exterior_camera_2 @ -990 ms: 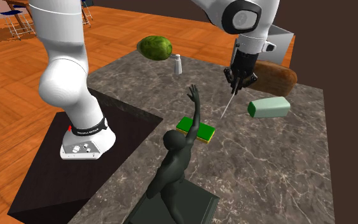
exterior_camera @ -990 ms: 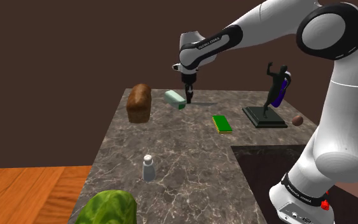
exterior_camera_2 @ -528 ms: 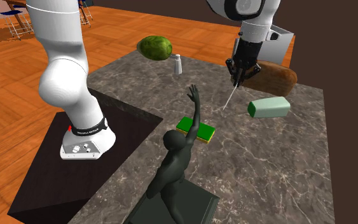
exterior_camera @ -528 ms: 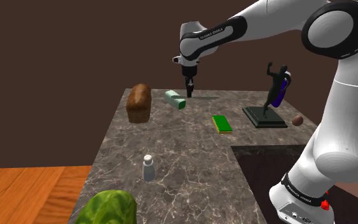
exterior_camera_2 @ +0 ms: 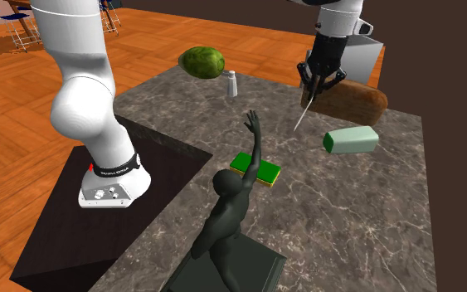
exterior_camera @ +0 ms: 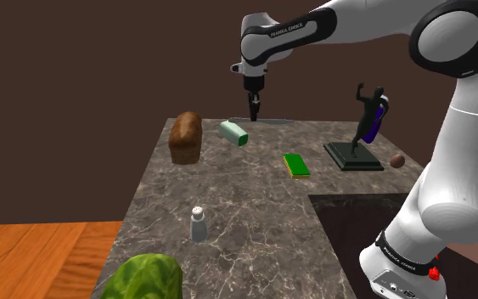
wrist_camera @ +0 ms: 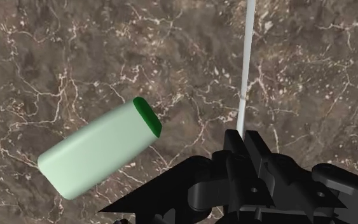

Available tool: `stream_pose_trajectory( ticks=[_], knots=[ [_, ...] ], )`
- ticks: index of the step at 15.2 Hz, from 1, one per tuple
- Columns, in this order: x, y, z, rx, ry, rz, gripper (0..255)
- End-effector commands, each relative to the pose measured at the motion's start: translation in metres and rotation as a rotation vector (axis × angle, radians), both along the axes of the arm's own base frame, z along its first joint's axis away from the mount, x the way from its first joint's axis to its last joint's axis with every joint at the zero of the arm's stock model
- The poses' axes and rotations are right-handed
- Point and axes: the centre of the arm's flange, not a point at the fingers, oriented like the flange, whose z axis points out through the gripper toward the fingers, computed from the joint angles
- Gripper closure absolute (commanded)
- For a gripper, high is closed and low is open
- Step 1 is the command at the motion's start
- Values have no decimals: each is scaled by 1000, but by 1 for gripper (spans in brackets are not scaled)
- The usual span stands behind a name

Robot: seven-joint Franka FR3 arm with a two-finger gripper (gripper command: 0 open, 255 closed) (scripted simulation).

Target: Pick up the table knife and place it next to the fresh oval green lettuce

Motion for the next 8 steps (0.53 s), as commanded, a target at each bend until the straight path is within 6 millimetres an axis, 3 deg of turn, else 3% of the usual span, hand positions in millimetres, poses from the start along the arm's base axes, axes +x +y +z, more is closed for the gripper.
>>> stream_pose_trajectory(
  ticks=[1, 8],
  knots=[
    [-1, 0, 10, 0, 0, 0, 255],
    [-1, 0, 47, 0, 0, 0, 255]
  ],
)
